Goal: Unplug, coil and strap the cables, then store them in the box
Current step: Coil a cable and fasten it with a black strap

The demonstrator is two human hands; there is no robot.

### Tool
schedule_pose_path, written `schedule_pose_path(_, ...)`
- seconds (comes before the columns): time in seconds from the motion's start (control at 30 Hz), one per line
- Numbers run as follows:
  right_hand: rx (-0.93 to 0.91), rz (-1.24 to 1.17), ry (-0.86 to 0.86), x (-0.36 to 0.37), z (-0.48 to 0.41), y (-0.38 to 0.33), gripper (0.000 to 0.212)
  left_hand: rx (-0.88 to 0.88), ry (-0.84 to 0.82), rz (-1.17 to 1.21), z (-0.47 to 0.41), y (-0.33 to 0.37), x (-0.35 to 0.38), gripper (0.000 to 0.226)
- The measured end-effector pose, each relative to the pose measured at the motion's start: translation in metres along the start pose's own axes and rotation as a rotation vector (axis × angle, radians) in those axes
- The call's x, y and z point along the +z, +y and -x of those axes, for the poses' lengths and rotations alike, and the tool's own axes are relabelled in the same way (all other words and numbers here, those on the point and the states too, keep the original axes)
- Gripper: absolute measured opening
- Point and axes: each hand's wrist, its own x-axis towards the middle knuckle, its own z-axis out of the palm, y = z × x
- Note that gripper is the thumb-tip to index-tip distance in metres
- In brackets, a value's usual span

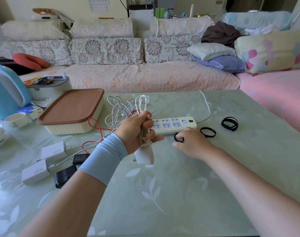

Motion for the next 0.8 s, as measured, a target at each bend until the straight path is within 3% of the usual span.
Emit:
schedule_pose_path(0.07,-0.047,0.089,0.018,0.006,-0.005,-0.002,0.028,-0.028,-0.014,0.022,0.0,-0.004,-0.002,0.034)
schedule_pose_path(0.13,-0.064,-0.041,0.069,0.005,-0.007,-0.007,0.019,-0.05,-0.006,0.03,-0.001,-0.007,-0.006,0.033)
schedule_pose_path(0.23,-0.041,-0.494,0.089,-0.003,-0.005,-0.022,0.014,-0.06,0.065,0.001,-0.004,-0.009,-0.011,0.03)
schedule_pose_path(0.37,-0.076,-1.156,-0.065,-0.02,0.009,-0.038,0.013,-0.045,0.181,-0.124,-0.006,-0.009,-0.012,0.024)
schedule_pose_path(0.5,-0.022,-1.57,-0.188,-0.03,0.02,-0.04,0.014,-0.067,0.14,-0.226,-0.001,-0.013,-0.004,0.005)
schedule_pose_path(0.67,-0.007,-1.669,-0.241,-0.032,0.02,-0.041,0.012,-0.038,0.088,-0.36,0.003,-0.016,0.006,0.018)
schedule_pose_path(0.8,0.069,-1.411,-0.231,-0.032,0.02,-0.039,0.014,-0.023,0.191,-0.397,0.0,-0.013,0.0,0.023)
